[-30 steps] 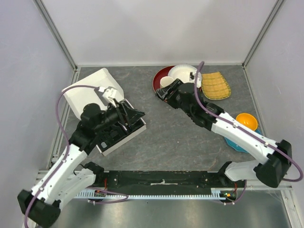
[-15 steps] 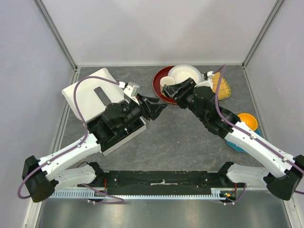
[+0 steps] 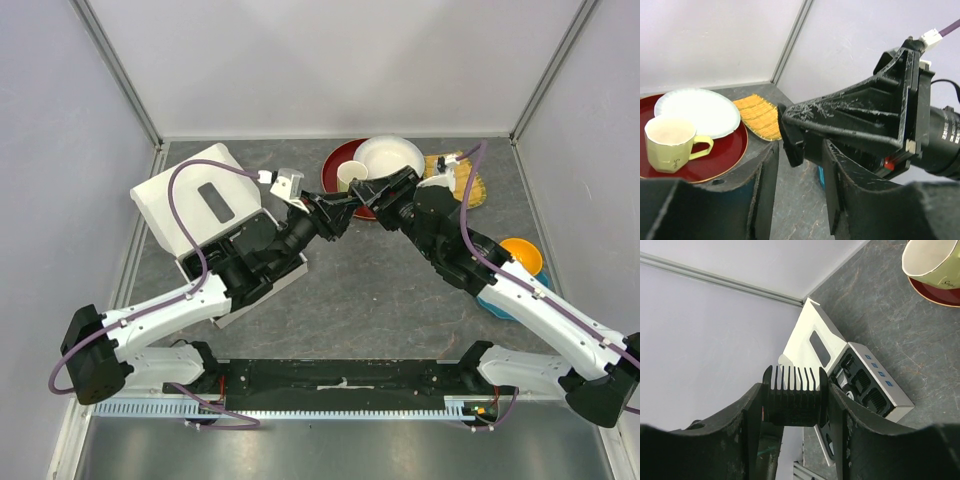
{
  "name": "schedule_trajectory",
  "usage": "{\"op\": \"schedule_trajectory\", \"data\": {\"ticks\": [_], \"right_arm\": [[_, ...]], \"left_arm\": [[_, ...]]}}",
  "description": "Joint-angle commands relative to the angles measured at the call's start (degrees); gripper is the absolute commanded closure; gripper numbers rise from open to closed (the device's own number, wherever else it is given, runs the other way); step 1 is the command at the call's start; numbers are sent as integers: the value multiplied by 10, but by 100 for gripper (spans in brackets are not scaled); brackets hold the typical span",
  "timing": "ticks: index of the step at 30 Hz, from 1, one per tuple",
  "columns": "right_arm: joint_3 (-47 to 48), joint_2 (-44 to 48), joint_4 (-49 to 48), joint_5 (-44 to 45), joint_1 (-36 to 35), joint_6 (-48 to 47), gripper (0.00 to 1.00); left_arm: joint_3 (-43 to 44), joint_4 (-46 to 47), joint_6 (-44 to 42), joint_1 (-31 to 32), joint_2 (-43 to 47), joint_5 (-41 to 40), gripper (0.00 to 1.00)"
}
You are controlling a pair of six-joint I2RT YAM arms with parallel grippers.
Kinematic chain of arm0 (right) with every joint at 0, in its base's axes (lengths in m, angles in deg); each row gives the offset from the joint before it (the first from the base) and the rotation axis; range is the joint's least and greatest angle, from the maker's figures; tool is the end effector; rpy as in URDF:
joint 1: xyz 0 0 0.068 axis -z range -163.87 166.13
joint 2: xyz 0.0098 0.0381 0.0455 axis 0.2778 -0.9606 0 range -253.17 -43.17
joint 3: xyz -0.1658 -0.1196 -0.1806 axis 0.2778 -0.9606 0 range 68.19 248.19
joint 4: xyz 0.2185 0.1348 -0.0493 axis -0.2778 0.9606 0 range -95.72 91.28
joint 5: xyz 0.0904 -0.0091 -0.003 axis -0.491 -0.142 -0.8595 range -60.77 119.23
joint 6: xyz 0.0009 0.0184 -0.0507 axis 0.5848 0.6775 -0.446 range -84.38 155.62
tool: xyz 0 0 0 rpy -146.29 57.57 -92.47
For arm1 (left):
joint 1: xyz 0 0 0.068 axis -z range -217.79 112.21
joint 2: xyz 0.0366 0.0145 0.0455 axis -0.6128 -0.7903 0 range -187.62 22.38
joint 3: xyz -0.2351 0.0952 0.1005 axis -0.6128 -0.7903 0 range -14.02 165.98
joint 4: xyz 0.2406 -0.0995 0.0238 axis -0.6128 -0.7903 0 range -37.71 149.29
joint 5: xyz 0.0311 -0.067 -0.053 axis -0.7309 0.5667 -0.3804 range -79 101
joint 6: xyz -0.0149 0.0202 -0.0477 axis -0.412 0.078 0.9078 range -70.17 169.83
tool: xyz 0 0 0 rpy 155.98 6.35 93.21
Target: Sort the hair-cutting tools
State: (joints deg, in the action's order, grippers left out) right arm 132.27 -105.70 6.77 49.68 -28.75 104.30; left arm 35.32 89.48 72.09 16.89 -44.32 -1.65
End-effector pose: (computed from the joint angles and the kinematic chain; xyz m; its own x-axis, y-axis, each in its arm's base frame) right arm 0.1837 0.1654 0.3938 -0.4385 0.7952 -0.4187 -0.0269 0.4541 0.8906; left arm 0.1644 -0.2185 0.3644 -0.1359 -0.4475 -0.8839 0.6712 0.6147 -0.4144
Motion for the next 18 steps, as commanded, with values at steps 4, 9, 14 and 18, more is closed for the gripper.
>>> {"op": "schedule_trajectory", "data": {"ticks": [4, 9, 14, 18], "right_arm": [[-5, 14, -17, 17, -2, 16, 75], [-4, 13, -17, 21, -1, 21, 74], [-3, 11, -17, 20, -2, 22, 74], [-5, 13, -17, 21, -2, 24, 74]], "left_arm": [[53, 29, -11, 6, -27, -38, 59], [61, 13, 1, 7, -37, -46, 60], [66, -2, 9, 10, -48, -53, 59], [69, -4, 9, 11, -53, -56, 61]]}}
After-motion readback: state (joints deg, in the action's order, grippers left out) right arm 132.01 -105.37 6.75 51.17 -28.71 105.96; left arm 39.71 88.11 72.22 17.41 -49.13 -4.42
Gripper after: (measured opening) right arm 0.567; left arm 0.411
